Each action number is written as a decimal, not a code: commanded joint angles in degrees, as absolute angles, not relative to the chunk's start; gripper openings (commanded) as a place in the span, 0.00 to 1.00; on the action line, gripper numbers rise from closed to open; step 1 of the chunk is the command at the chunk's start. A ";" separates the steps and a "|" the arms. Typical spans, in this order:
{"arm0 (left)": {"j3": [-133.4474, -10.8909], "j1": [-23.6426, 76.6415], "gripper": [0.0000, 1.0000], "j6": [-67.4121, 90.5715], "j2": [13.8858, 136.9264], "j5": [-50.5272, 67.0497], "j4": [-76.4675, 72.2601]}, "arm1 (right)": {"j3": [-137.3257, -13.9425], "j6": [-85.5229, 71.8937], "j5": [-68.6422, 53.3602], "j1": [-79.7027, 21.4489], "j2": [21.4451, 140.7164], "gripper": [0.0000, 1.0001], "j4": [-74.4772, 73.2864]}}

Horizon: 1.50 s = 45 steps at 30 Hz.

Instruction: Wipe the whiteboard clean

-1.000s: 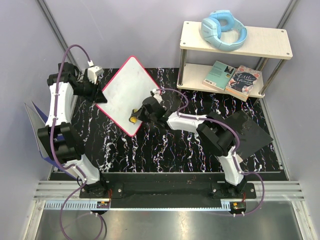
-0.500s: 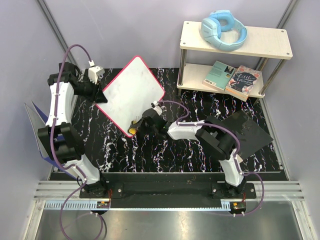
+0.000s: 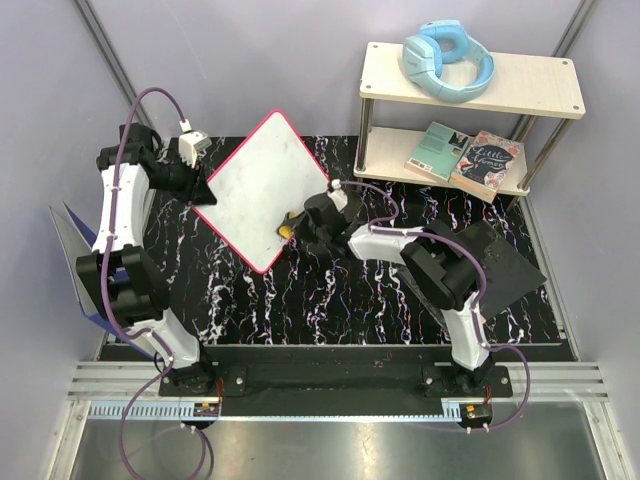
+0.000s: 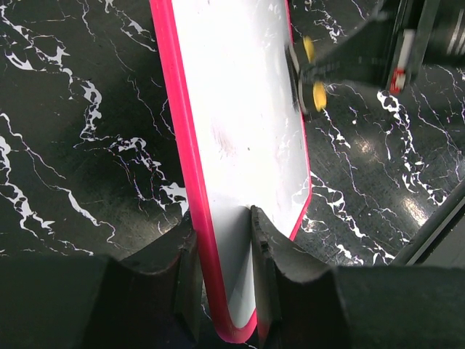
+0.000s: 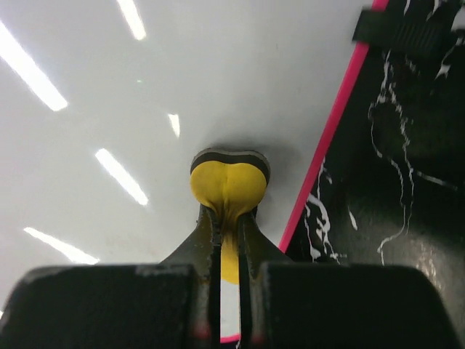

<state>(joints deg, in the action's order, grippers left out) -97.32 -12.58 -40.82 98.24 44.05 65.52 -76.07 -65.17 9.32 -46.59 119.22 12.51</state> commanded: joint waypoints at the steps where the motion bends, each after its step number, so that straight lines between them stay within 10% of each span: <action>1: -99.32 -11.87 0.00 -46.32 98.52 42.80 63.72 | -80.59 -62.84 12.57 -45.18 120.57 0.00 13.27; 45: -102.48 -11.86 0.00 -43.15 100.55 45.44 64.42 | -74.88 -81.38 -3.34 -55.55 124.53 0.00 13.95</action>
